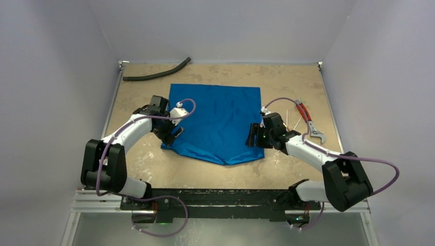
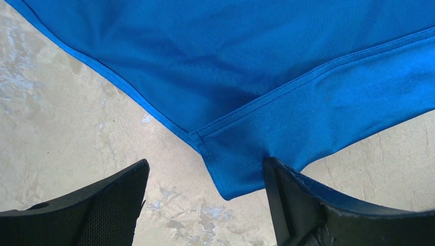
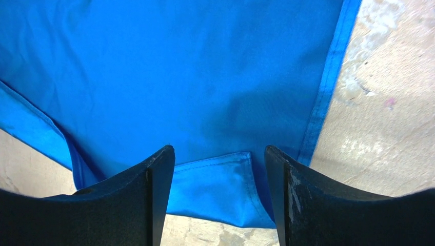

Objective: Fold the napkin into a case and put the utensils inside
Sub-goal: Pick up the flattened napkin from the center of the board.

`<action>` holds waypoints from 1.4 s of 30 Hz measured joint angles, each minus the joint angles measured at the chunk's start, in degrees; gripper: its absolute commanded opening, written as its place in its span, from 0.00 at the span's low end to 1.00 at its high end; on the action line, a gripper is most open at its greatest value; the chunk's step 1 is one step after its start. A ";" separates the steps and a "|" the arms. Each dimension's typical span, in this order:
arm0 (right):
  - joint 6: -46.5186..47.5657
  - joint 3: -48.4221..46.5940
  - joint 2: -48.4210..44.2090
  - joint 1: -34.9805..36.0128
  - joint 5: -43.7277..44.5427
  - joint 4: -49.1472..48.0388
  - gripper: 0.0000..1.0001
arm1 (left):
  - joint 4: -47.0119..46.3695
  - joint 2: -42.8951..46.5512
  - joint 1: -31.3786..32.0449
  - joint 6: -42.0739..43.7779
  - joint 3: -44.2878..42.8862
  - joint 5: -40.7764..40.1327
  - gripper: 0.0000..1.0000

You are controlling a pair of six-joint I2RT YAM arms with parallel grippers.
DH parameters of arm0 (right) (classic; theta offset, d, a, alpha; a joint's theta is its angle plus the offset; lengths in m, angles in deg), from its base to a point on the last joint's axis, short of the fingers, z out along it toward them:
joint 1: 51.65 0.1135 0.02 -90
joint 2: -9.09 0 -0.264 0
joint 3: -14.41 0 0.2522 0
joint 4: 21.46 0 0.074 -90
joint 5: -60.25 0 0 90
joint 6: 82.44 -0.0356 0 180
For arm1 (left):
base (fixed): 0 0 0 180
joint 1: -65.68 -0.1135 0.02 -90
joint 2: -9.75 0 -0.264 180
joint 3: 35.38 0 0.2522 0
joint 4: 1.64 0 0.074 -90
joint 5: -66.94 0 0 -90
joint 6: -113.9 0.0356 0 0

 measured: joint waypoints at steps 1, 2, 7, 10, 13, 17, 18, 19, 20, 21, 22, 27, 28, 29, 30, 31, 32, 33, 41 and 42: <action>-0.28 0.00 0.31 0.26 0.02 0.22 0.69 | -0.07 -0.17 -0.07 0.00 0.17 -0.02 0.78; -0.52 0.00 0.42 0.50 0.00 0.46 0.69 | -0.11 -0.42 -0.17 0.04 0.31 -0.04 0.77; -2.05 0.00 1.18 2.43 0.17 1.51 0.66 | -1.49 -0.98 -0.66 0.46 0.72 -0.61 0.55; -2.73 0.00 1.84 3.48 1.01 2.21 0.57 | -1.99 -1.03 -1.03 0.66 0.83 -0.76 0.40; -3.41 0.00 1.79 4.09 1.99 2.58 0.39 | -2.19 -1.05 -1.42 1.01 0.83 -0.68 0.31; -4.22 0.00 1.51 4.46 2.71 2.93 0.05 | -2.10 -1.05 -1.79 1.49 0.83 -0.26 0.25; -4.48 0.00 1.22 4.46 2.89 3.13 0.00 | -2.01 -1.05 -1.86 1.53 0.81 -0.04 0.22; -4.98 0.00 0.59 4.50 2.97 3.30 0.00 | -1.88 -1.05 -1.90 1.60 0.81 0.15 0.21; -5.11 0.00 0.04 4.52 3.02 3.39 0.00 | -1.79 -1.05 -1.99 1.73 0.81 0.31 0.21; -5.51 -0.02 -0.72 4.55 3.04 3.45 0.00 | -1.68 -1.03 -2.03 1.88 0.81 0.46 0.22; -5.75 -0.02 -1.42 4.57 3.02 3.58 0.00 | -1.49 -1.03 -2.12 1.92 0.76 0.59 0.26; -6.34 -0.22 -3.85 4.57 3.02 5.05 0.00 | -0.26 -0.83 -2.12 2.01 0.31 1.38 0.55; -6.38 -0.55 -4.39 4.57 3.04 5.62 0.00 | 0.09 -0.81 -2.14 1.99 0.20 1.64 0.57; -6.40 -0.85 -4.76 4.57 3.02 5.88 0.00 | 0.33 -0.81 -2.16 2.01 0.09 1.97 0.58; -6.40 -1.36 -5.09 4.57 3.02 6.21 0.00 | 0.50 -0.81 -2.16 1.97 0.00 2.25 0.58; -6.40 -1.77 -5.33 4.57 3.02 6.29 0.00 | 0.63 -0.83 -2.19 1.95 -0.07 2.49 0.58; -6.40 -2.03 -5.44 4.57 3.02 6.29 0.00 | 0.76 -0.96 -2.23 1.92 -0.20 2.84 0.58; -6.43 -2.23 -5.51 4.57 2.99 6.25 0.00 | 0.87 -1.27 -2.34 1.84 -0.39 3.13 0.58; -6.88 -2.23 -5.53 4.83 2.80 6.19 0.00 | 0.83 -5.11 -3.13 0.44 -0.83 5.53 0.48; -6.93 -2.21 -5.53 4.83 2.78 6.16 0.00 | 0.81 -5.18 -3.15 0.26 -0.83 6.03 0.46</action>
